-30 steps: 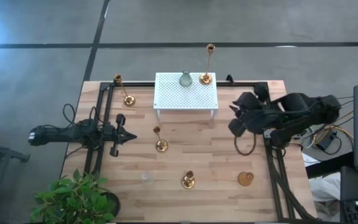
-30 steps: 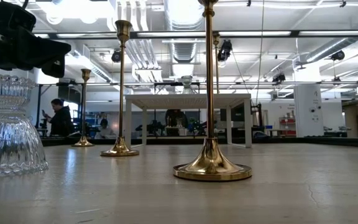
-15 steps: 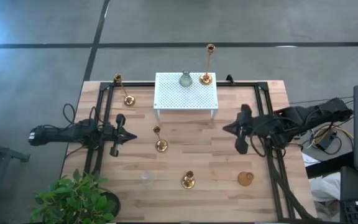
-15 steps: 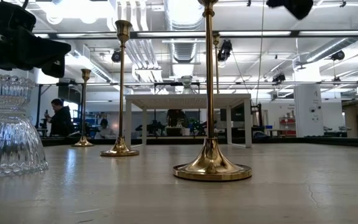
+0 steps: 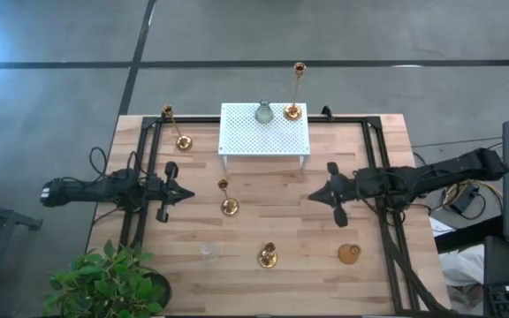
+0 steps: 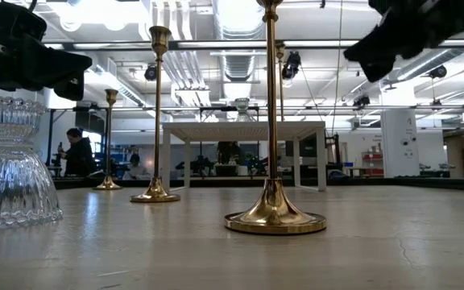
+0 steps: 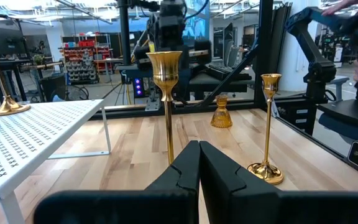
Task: Pick & Place candle stick holders
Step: Put the gold candle holder on the shelf
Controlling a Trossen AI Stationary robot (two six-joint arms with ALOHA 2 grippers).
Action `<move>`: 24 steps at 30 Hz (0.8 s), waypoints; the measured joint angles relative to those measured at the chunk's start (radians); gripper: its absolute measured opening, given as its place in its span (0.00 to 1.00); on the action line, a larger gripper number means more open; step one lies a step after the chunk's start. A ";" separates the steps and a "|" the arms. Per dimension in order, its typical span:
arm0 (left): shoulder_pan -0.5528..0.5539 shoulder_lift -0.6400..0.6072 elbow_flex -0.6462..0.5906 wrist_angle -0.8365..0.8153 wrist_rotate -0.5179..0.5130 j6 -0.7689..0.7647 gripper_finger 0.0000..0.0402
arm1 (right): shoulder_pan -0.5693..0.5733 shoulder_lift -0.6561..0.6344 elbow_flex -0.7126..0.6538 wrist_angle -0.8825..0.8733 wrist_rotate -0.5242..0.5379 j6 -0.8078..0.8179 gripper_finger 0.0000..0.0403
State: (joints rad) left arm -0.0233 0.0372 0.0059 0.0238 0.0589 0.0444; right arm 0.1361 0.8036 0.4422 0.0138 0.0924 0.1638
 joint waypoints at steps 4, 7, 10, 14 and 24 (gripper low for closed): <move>0.000 0.000 0.000 0.000 0.000 0.000 0.03 | -0.072 -0.102 -0.097 0.111 0.003 -0.091 0.02; 0.000 0.000 0.000 0.000 0.000 0.000 0.03 | -0.126 -0.193 -0.149 0.108 -0.014 -0.138 0.02; 0.000 0.000 0.000 0.000 0.000 0.000 0.03 | -0.161 -0.281 -0.200 0.110 -0.049 -0.140 0.02; 0.000 0.000 0.000 0.000 0.000 0.000 0.03 | -0.169 -0.382 -0.282 0.108 -0.064 -0.141 0.02; 0.000 0.000 0.000 0.001 0.000 0.000 0.03 | -0.168 -0.660 -0.434 0.085 -0.065 -0.142 0.02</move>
State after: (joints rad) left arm -0.0233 0.0376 0.0059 0.0246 0.0589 0.0444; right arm -0.0323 0.1439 0.0085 0.0986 0.0272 0.0218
